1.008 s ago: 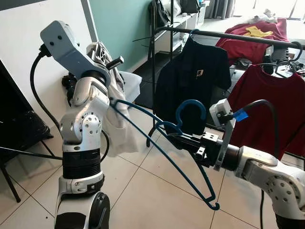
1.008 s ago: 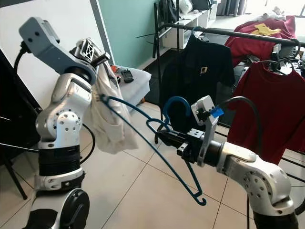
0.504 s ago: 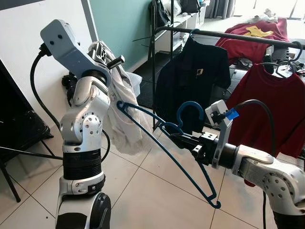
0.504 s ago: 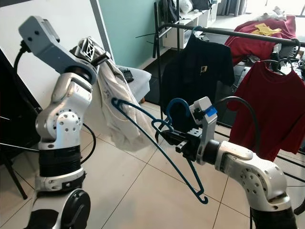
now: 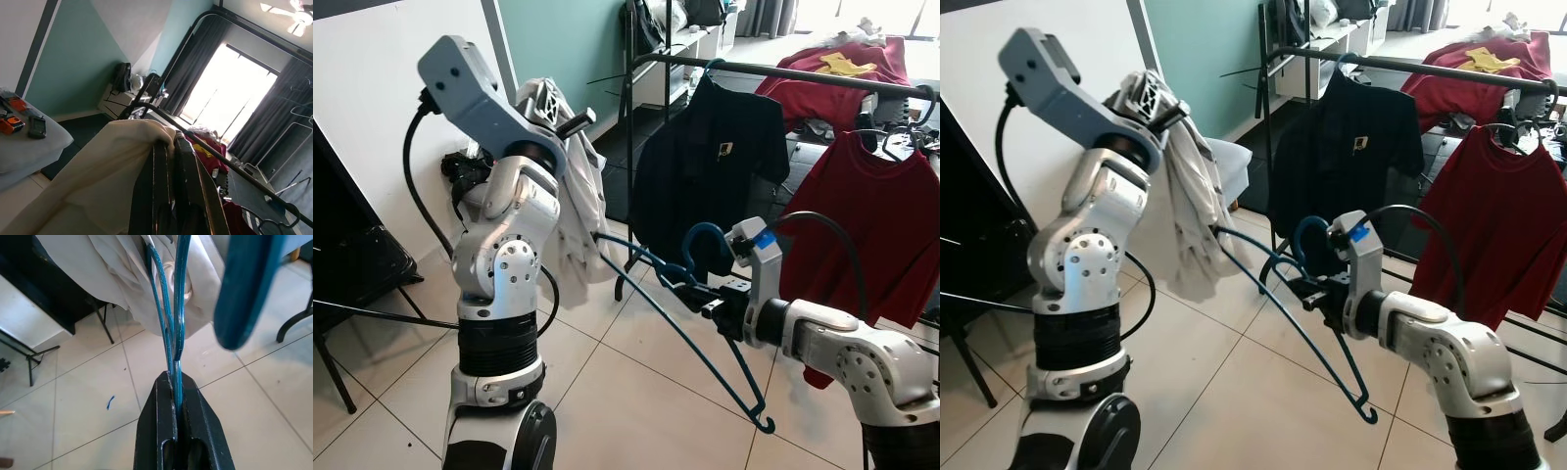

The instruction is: Hang hanger

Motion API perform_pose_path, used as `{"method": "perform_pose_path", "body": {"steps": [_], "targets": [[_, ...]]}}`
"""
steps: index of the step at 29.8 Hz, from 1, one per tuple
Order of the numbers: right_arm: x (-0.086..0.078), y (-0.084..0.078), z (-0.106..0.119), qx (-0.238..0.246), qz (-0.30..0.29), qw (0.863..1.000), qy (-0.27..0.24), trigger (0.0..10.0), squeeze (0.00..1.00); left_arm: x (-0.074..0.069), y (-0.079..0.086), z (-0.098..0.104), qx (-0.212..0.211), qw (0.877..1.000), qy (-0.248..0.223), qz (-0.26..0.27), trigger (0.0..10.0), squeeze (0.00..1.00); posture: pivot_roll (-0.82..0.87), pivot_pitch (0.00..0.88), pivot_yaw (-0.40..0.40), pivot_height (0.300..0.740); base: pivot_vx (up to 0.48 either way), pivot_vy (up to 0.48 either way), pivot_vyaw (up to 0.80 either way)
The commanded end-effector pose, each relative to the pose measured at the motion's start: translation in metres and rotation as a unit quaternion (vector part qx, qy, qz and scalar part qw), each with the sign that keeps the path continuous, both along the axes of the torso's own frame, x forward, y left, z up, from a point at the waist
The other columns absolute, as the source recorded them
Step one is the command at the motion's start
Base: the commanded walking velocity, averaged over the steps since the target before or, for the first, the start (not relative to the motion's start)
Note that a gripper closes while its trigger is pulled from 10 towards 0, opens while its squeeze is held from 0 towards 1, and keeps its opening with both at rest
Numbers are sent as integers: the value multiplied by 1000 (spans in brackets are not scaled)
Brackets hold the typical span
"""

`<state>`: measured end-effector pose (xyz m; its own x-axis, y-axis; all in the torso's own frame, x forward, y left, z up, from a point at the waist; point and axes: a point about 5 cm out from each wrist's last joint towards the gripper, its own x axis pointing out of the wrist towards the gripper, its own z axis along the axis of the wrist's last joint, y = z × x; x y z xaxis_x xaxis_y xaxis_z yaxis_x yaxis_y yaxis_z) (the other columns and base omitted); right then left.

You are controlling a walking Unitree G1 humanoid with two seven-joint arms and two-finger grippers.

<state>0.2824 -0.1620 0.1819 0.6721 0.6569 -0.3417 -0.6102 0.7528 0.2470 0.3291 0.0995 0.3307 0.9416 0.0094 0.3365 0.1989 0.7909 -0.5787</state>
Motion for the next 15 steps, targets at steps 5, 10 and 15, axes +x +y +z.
{"method": "perform_pose_path", "body": {"steps": [5, 10, 15], "targets": [[4, -1, -16, 3, -29, 998, 48, 10000, 0, -14, -27, -6, -21, 995, -15, -92, 10000, 0, -69, 49, 75, 740, 0, 0, 0], [31, -27, -11, 41, -181, 982, 40, 10000, 0, -19, -29, -38, 51, 994, 15, -96, 10000, 0, -68, 54, 74, 740, 0, 0, 0], [43, -49, -9, 59, -282, 957, 39, 10000, 0, -15, -1, -72, 113, 991, 73, 0, 10000, 0, -66, 56, 72, 740, 0, 0, 0]]}}
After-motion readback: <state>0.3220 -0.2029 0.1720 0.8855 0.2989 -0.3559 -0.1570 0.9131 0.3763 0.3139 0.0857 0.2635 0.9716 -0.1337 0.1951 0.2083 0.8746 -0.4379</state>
